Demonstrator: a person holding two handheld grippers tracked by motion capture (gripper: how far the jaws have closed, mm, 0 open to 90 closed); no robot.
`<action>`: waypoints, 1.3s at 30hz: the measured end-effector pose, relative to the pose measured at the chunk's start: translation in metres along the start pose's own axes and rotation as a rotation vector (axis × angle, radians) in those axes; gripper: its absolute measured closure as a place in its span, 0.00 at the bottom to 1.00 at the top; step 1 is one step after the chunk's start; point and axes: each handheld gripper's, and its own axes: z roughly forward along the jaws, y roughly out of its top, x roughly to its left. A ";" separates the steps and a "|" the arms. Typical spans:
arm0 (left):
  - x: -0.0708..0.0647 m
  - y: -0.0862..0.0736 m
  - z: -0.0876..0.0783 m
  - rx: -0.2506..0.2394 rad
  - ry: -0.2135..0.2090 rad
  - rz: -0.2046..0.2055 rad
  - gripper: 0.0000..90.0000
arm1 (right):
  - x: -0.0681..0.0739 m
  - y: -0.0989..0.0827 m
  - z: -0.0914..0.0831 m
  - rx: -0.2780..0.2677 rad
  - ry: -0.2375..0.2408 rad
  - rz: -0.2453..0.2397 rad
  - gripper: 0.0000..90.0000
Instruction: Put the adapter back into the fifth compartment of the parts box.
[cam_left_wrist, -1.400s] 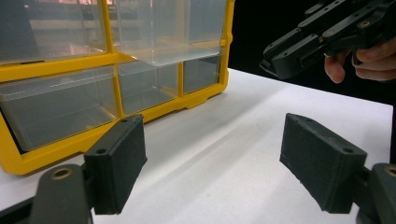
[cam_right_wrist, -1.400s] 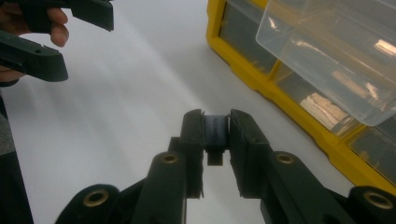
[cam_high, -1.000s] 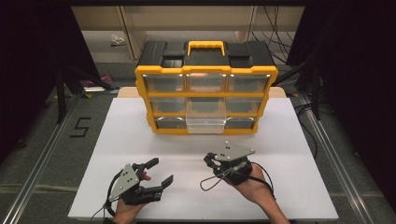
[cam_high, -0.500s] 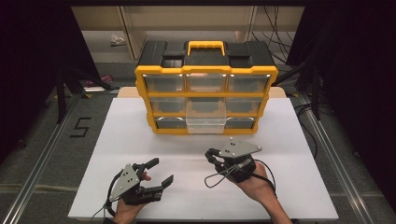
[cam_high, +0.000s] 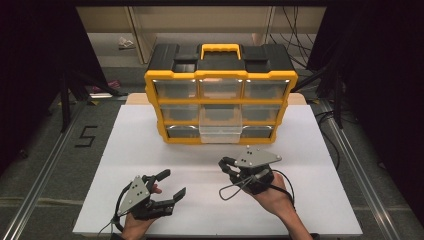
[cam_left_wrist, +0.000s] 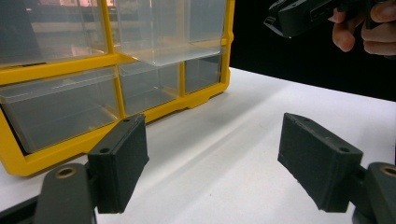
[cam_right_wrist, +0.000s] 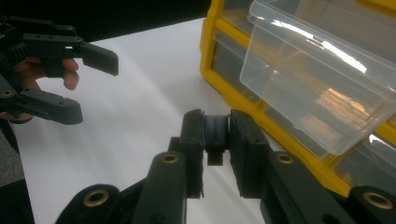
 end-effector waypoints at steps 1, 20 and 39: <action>0.000 0.000 0.000 -0.001 0.000 0.000 0.26 | 0.000 0.000 0.000 -0.002 0.000 -0.001 0.85; 0.000 0.000 0.000 0.000 0.001 0.001 0.26 | -0.003 0.007 -0.007 -0.046 -0.013 0.002 0.85; 0.000 0.000 0.000 0.000 0.001 -0.001 0.26 | -0.007 0.015 -0.009 -0.077 -0.031 0.012 0.85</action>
